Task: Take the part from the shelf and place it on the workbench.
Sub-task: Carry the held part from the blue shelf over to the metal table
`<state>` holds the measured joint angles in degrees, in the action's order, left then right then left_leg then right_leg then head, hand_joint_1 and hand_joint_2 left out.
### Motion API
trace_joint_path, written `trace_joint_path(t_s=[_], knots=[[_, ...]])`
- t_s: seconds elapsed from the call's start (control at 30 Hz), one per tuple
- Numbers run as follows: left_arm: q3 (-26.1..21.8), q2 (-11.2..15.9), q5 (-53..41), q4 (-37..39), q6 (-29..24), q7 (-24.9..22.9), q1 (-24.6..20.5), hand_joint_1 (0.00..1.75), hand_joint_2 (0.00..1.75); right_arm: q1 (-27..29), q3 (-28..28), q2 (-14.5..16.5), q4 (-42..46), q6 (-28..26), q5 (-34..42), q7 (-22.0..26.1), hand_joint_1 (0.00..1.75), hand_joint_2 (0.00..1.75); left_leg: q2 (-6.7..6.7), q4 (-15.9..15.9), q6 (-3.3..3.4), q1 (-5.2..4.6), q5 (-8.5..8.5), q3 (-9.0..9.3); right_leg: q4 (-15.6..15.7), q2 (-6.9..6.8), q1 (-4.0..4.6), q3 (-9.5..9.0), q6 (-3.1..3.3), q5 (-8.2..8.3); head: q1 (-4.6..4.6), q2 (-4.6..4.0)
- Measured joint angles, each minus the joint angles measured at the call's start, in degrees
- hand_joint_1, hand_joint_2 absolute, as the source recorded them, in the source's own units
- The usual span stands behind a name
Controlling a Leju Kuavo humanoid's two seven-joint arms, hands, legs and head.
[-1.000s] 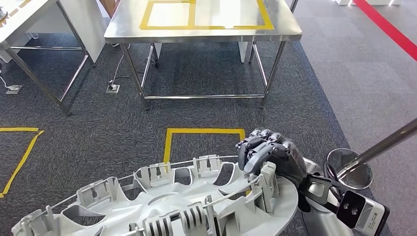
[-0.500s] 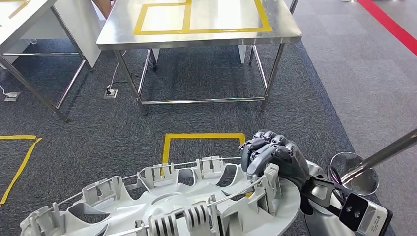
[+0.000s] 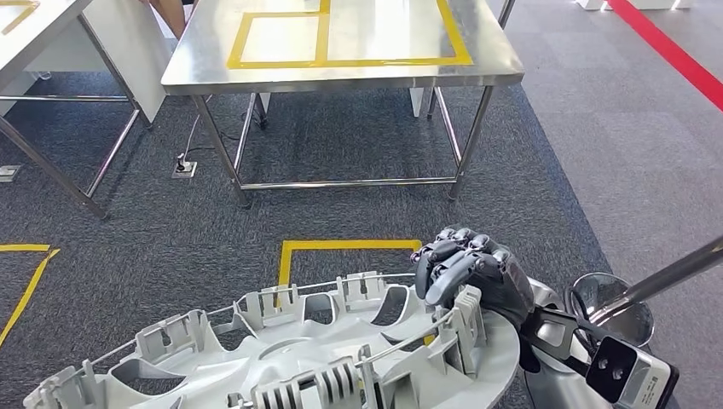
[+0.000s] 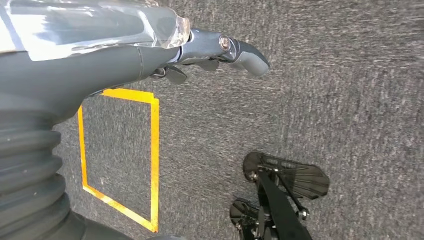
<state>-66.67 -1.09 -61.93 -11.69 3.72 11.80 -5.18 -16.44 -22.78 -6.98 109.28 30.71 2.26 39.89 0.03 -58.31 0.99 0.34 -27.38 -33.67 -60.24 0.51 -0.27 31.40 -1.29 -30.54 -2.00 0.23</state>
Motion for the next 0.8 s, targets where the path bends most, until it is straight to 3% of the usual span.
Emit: trace_joint_path(t_s=[0.07,0.13,0.17,0.2,0.27,0.33,0.37,0.47,0.53,0.57,0.63,0.67,0.7,0.73,0.8], knots=[[0.0,-0.1,0.0,0.0,0.0,0.0,-0.1,0.00,1.75,0.0,0.1,0.0,0.3,0.0,-0.1,0.0,1.75,1.75,0.04,0.3,0.54,0.19,-0.20,0.46,-5.9,-0.06,-0.11,3.13,-0.53,-2.66,0.11,0.01],[0.0,-0.1,0.0,0.0,0.0,0.1,-0.1,0.00,1.75,0.2,0.3,0.0,0.4,0.0,-0.2,0.0,1.75,1.75,0.02,0.3,0.78,0.18,-0.70,0.75,-13.9,-0.07,-0.18,8.01,-0.83,-5.11,0.14,0.01],[0.0,-0.1,0.0,0.0,0.0,0.1,-0.1,0.00,1.75,0.3,0.3,0.0,0.4,0.0,-0.2,0.0,1.75,1.75,-0.02,0.3,0.79,0.18,-1.00,1.01,-15.8,-0.07,-0.18,9.61,-0.85,-4.96,0.15,0.01],[0.0,-0.1,0.0,0.0,0.0,0.1,-0.1,0.00,1.75,0.4,0.4,0.0,0.4,0.0,-0.3,0.0,1.75,1.75,-0.09,0.3,0.75,0.17,-1.35,1.44,-15.3,-0.08,-0.18,10.01,-0.79,-3.55,0.17,0.01],[0.0,-0.1,-0.1,0.0,0.0,0.2,0.0,0.00,1.75,0.4,0.5,0.0,0.4,0.0,-0.4,0.0,1.75,1.75,-0.26,0.3,0.50,0.18,-2.26,2.66,-8.1,-0.19,-0.18,7.55,-0.46,1.66,0.25,0.00],[0.0,-0.1,-0.2,0.0,0.0,0.2,-0.1,0.00,1.75,0.4,0.6,0.0,0.5,-0.1,-0.3,0.0,1.75,1.75,-0.36,0.2,-0.05,-0.03,-3.16,3.30,-1.1,-0.35,-0.06,4.55,-0.11,4.64,0.24,0.00],[0.0,-0.1,-0.3,0.0,0.0,0.3,-0.1,0.00,1.75,0.4,0.7,0.0,0.5,-0.1,-0.3,0.0,1.75,1.75,-0.37,0.3,-0.34,-0.13,-3.45,3.33,0.4,-0.38,0.03,3.91,0.10,4.80,0.21,0.00],[0.0,-0.1,-0.4,0.0,0.0,0.4,-0.2,0.00,1.75,0.4,0.7,0.0,0.7,-0.1,-0.3,0.0,1.75,1.75,-0.31,0.6,-1.18,-0.16,-4.04,3.64,0.9,-0.14,-0.03,3.40,0.90,4.12,0.16,0.00],[0.0,-0.1,-0.4,-0.1,0.1,0.5,-0.3,0.00,1.75,0.4,0.7,0.0,0.8,-0.1,-0.3,0.0,1.75,1.75,-0.27,-2.1,-1.75,-0.11,-5.55,2.63,1.2,-0.18,-0.35,2.66,1.58,3.72,0.04,0.01],[0.0,-0.1,-0.4,-0.1,0.1,0.5,-0.3,0.00,1.75,0.4,0.7,0.1,0.9,-0.1,-0.3,0.0,1.75,1.75,-0.26,-5.3,-1.97,-0.05,-6.89,0.91,1.2,-0.25,-0.42,2.29,1.86,3.45,-0.01,0.01],[0.0,0.0,-0.4,-0.1,0.1,0.5,-0.3,0.00,1.75,0.4,0.7,0.1,0.9,-0.1,-0.2,0.0,1.75,1.75,-0.27,-13.6,-2.25,0.03,-9.50,-4.29,1.2,-0.30,-0.43,1.69,2.14,2.80,-0.06,0.01],[0.0,-0.1,-0.4,-0.1,0.1,0.5,-0.2,0.00,1.75,0.5,0.7,0.1,0.9,-0.1,-0.2,0.0,1.75,1.75,-0.27,-16.2,-2.28,0.05,-9.62,-6.43,1.2,-0.26,-0.42,1.34,2.14,2.45,-0.07,0.01],[0.0,-0.1,-0.4,-0.1,0.1,0.5,-0.1,0.00,1.75,0.5,0.7,0.1,0.9,-0.1,-0.1,0.0,1.75,1.75,-0.27,-16.6,-2.24,0.06,-8.48,-7.50,1.2,-0.19,-0.42,0.88,2.09,2.07,-0.07,0.01],[0.0,-0.1,-0.4,-0.1,0.1,0.5,-0.1,0.00,1.75,0.5,0.7,0.1,0.9,-0.1,0.0,0.0,1.75,1.75,-0.27,-14.5,-2.12,0.06,-6.21,-7.27,1.2,-0.12,-0.42,0.29,2.00,1.63,-0.07,0.00],[0.0,0.0,-0.4,-0.1,0.1,0.5,-0.1,0.00,1.75,0.5,0.7,0.1,0.9,0.0,0.1,0.0,1.75,1.75,-0.29,-6.4,-1.66,-0.06,-1.08,-4.29,1.3,-0.05,-0.35,-0.99,1.68,0.66,-0.04,0.01]])
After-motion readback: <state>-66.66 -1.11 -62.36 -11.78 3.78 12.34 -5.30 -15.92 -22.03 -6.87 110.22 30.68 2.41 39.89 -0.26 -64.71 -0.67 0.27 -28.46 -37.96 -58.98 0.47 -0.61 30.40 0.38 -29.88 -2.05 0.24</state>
